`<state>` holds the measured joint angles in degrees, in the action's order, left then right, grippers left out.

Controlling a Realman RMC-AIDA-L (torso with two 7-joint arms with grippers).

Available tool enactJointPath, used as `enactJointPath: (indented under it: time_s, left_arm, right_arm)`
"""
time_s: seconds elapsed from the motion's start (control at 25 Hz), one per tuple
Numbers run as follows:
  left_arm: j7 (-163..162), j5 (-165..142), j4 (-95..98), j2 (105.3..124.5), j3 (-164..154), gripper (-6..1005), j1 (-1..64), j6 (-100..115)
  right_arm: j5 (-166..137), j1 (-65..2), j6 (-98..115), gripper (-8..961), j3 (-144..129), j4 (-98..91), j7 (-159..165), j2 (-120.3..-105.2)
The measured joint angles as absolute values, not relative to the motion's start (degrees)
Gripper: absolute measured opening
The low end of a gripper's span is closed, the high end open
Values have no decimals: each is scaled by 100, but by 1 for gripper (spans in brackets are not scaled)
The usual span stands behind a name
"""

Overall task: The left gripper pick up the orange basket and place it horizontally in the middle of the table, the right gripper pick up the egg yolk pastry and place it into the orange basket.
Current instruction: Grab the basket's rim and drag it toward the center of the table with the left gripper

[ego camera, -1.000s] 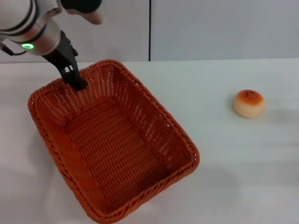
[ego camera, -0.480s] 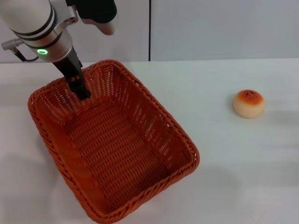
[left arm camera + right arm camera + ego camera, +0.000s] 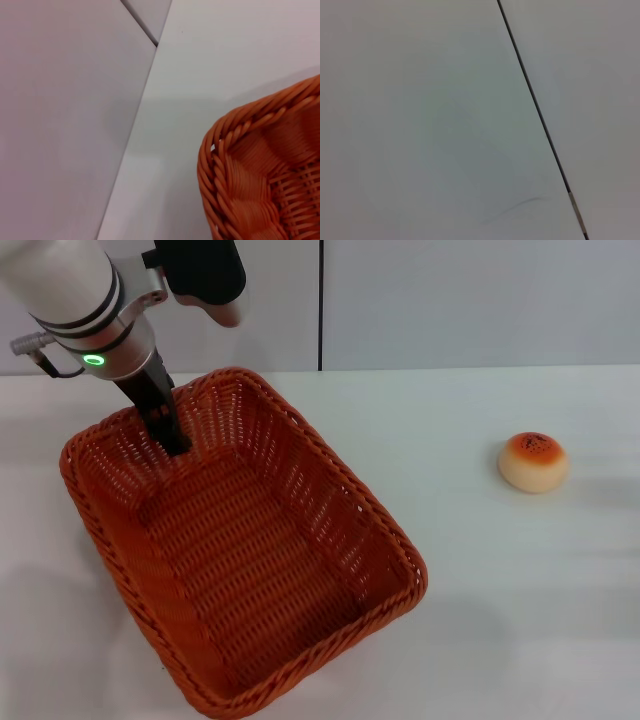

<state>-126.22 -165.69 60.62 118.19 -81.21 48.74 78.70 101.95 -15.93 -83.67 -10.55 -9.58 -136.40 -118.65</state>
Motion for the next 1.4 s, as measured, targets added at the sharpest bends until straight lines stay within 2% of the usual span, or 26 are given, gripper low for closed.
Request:
enactJointPath:
  time_s: [0.6,0.8,1.16,1.4]
  left_arm:
    - [-12367,-16568,6046,11810,-8259,616,4856,7953]
    - [-12264,-16573,6037,11787,-8502,440,4790,7918]
    - [-12250,-16577,6149,11775,-8287,391,4824,7980]
    - [-12652,-16583,6142,11781,-7642,343,5106,8614]
  right_arm:
    - [10196,-1608,-8312,603,-1055,-958,-13640,-11874]
    - [10212,-1605,-8291,603,-1055,-955,-13641,-11874]
    - [10230,-1650,-8253,603,-1055,-929,-13640,-11874]
    - [10236,-1656,-8252,603,-1055,-924,-13640,-11874]
